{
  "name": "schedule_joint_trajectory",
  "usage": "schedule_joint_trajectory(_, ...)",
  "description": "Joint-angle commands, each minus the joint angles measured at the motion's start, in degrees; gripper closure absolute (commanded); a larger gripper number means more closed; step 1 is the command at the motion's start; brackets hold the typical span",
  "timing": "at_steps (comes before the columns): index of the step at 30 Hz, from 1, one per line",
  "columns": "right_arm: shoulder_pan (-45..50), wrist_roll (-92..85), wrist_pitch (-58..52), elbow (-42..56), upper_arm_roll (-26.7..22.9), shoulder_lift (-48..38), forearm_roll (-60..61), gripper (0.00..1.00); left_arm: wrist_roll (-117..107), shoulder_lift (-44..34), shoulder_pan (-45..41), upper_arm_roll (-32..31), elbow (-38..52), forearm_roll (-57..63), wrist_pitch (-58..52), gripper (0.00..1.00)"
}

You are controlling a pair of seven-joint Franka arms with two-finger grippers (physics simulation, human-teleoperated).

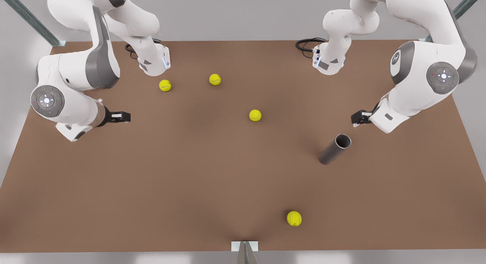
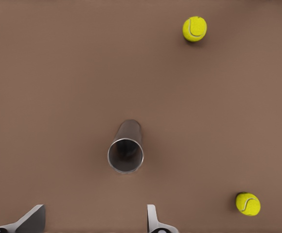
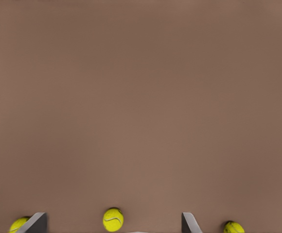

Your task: Put the tennis tube upright

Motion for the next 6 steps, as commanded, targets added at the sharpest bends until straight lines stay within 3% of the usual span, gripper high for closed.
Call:
schedule_joint_trajectory(1, 0.28, -0.18, 0.1, 0.16, 0.0, 0.01, -0.11, 0.0, 0.0, 0.0, 0.03, 0.0, 0.0, 0.77, 0.0, 0.0)
schedule_joint_trajectory(6, 0.2, -0.62, 3.18, 1.75, 0.0, 0.01, -0.02, 0.0, 0.0, 0.08, -0.05, -0.09, 0.0, 0.77, -0.35, 0.0)
